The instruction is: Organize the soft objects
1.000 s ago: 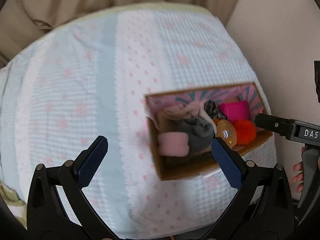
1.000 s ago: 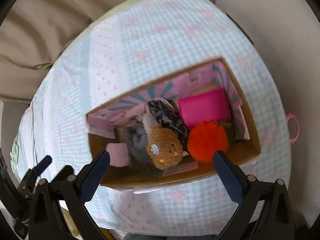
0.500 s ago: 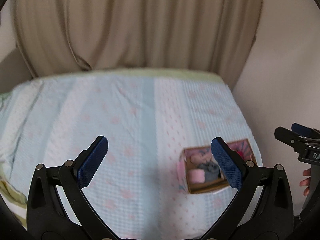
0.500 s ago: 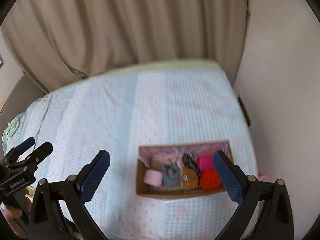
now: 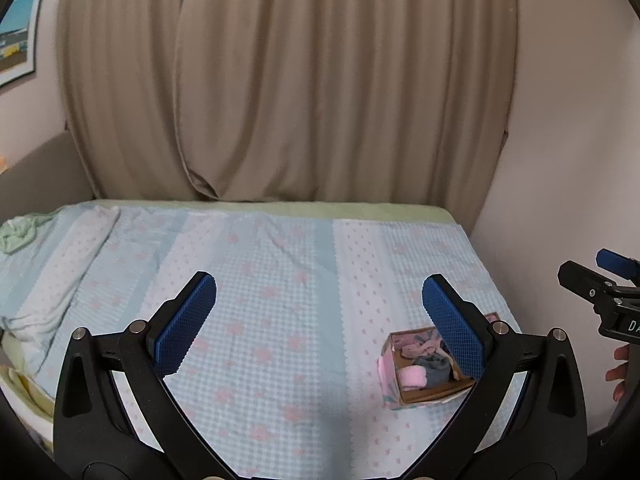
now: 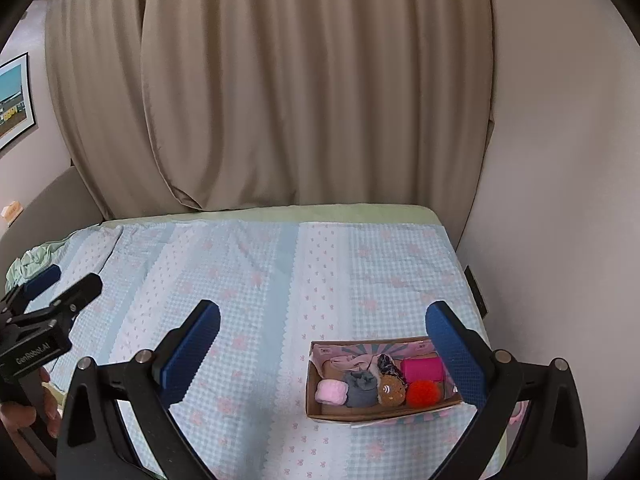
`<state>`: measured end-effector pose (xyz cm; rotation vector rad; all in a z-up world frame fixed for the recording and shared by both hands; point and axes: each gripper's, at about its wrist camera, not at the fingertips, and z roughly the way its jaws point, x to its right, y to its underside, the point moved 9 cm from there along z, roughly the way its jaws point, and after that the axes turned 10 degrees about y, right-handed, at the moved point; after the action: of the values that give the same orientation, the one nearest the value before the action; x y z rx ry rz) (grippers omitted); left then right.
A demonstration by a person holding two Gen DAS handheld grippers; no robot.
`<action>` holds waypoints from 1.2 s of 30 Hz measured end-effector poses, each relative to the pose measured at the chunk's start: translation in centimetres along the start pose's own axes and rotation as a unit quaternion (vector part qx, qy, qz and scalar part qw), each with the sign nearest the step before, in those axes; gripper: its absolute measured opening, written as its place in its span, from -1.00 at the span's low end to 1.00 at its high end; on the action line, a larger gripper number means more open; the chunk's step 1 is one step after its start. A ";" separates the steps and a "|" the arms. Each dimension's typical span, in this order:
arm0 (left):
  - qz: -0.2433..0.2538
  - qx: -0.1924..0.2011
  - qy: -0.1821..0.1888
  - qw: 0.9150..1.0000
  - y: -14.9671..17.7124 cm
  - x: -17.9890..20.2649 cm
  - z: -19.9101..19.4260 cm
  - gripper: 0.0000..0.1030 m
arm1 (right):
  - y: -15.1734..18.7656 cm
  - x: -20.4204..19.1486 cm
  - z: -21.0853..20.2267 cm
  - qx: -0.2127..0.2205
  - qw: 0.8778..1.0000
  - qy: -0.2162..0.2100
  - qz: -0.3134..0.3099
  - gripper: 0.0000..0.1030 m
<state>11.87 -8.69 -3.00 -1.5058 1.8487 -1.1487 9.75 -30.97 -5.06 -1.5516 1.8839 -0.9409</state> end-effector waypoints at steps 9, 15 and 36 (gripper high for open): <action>0.003 0.007 -0.002 1.000 0.7 0.0 -1.7 0.99 | 0.1 -0.2 -2.3 0.026 1.000 0.013 0.001 0.99; 0.006 0.014 -0.004 1.000 0.6 0.3 -2.3 0.99 | 0.2 -0.3 -2.8 0.028 0.999 0.014 0.003 0.99; 0.025 0.031 -0.011 0.999 0.4 1.4 -4.3 0.99 | 0.6 0.3 -3.2 0.038 0.999 0.011 0.012 0.99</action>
<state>7.85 -8.69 -0.84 -1.4250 1.8102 -1.1516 6.89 -30.57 -3.47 -1.4767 1.8558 -1.0103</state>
